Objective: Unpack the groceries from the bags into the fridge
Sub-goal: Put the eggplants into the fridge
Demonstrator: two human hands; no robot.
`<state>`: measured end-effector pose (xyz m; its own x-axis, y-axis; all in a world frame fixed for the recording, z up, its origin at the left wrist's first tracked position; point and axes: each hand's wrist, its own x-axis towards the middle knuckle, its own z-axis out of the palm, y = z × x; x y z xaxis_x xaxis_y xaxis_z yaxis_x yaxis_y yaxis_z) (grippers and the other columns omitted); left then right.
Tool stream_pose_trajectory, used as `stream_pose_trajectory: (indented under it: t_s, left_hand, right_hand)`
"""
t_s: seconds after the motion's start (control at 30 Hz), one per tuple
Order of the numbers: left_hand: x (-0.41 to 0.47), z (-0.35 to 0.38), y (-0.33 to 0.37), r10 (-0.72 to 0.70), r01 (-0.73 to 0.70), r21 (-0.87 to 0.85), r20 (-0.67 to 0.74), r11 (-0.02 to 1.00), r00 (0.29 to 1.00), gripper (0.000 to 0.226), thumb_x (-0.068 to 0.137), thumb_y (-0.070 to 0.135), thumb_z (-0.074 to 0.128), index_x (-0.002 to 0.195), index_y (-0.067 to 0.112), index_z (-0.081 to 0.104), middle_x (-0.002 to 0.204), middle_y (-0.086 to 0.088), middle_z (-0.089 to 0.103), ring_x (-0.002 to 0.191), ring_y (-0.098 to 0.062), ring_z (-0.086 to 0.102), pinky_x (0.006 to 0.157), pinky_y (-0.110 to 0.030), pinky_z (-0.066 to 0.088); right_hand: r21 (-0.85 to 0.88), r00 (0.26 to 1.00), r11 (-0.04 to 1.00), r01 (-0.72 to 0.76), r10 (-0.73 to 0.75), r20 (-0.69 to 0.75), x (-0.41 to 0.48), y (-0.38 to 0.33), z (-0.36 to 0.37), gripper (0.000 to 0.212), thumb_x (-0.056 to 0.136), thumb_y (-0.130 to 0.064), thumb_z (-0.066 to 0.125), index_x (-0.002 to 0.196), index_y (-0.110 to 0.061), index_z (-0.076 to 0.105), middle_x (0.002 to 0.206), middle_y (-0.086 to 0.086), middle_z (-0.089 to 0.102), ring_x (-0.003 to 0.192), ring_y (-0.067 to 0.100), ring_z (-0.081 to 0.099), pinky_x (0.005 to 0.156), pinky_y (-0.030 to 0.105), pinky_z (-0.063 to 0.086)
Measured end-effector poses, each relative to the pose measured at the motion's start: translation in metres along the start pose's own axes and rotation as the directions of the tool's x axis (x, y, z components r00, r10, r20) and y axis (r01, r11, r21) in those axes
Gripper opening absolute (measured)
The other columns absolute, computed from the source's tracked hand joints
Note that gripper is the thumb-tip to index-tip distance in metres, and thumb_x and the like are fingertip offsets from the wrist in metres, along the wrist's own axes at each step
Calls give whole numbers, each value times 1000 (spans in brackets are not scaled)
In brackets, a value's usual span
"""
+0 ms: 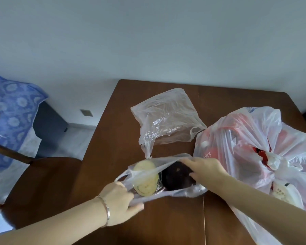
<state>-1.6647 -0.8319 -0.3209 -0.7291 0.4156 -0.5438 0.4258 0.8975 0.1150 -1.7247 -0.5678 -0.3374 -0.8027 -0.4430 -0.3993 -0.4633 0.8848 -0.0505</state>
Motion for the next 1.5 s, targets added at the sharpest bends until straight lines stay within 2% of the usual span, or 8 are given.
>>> stream_pose_trajectory:
  t_s: [0.2, 0.33, 0.43, 0.6, 0.77, 1.07, 1.23, 1.5]
  left_hand:
    - [40, 3, -15, -342, 320, -148, -167, 936, 925, 63, 96, 40, 40, 148, 29, 6, 139, 4, 43, 63, -6, 59, 48, -11, 43]
    - [57, 9, -6, -306, 289, -228, -44, 930, 951, 91, 88, 37, 56, 146, 36, -15, 158, -6, 6, 52, -6, 50, 42, -11, 38]
    - [60, 9, -2, -264, 245, -271, -35, 931, 964, 95, 87, 38, 58, 145, 38, -17, 146, -5, 39, 48, -5, 47, 43, -11, 39]
    - [61, -6, 6, -232, 217, -287, -18, 933, 973, 95, 85, 36, 61, 147, 37, -11, 158, 5, 3, 47, -4, 44, 47, -15, 43]
    - [62, -11, 8, -223, 223, -314, 38, 923, 974, 92, 87, 32, 59, 147, 37, -10, 158, 3, 4, 48, -3, 43, 47, -14, 41]
    - [62, -8, -4, -221, 205, -300, -21, 932, 975, 93, 85, 18, 57, 146, 41, -9, 152, 1, 27, 53, -10, 54, 43, -15, 40]
    - [61, -7, -8, -185, 168, -259, -43, 951, 982, 92, 84, 9, 52, 144, 46, -6, 142, 3, 41, 47, -9, 46, 44, -20, 43]
    - [85, -9, -32, -215, 195, -143, -143, 970, 966, 65, 87, 17, 51, 141, 36, 23, 145, 6, 35, 93, -21, 65, 77, -30, 54]
  right_hand:
    - [9, 967, 967, -254, 254, 1, 8, 10, 1, 97, 79, -30, 69, 149, -28, 2, 152, -1, 21, 139, 23, 28, 104, 34, 38]
    - [41, 986, 997, -62, 68, -152, 21, -32, 3, 48, 71, -19, 73, 116, -14, 58, 118, 8, 54, 109, 29, 55, 90, 39, 47]
    - [-7, 978, 992, 126, -125, -164, 25, -60, 21, 35, 45, -27, 84, 76, -18, 69, 83, 1, 64, 74, 19, 63, 60, 28, 54]
    - [-89, 981, 981, -174, 181, 67, 38, -66, 32, 77, 84, -35, 65, 143, -3, 27, 145, 28, 23, 134, 45, 24, 106, 54, 27]
    - [-165, 942, 964, -211, 245, 228, 40, -73, 36, 82, 95, -17, 49, 149, -14, -13, 150, 35, -9, 135, 57, -6, 109, 63, 11]
    - [49, 942, 973, -225, 204, 268, 39, -44, 34, 106, 70, -54, 68, 147, -32, 0, 149, 26, 4, 134, 50, 12, 103, 57, 33]
    - [677, 917, 619, -399, 261, 302, 17, -25, 22, 100, 50, -55, 76, 138, -35, 31, 126, -3, 49, 112, 18, 52, 91, 31, 50]
    - [990, 988, -40, -132, 81, 135, -42, -14, -13, 95, 31, -61, 84, 119, -45, 48, 115, -11, 63, 104, 7, 63, 84, 25, 54]
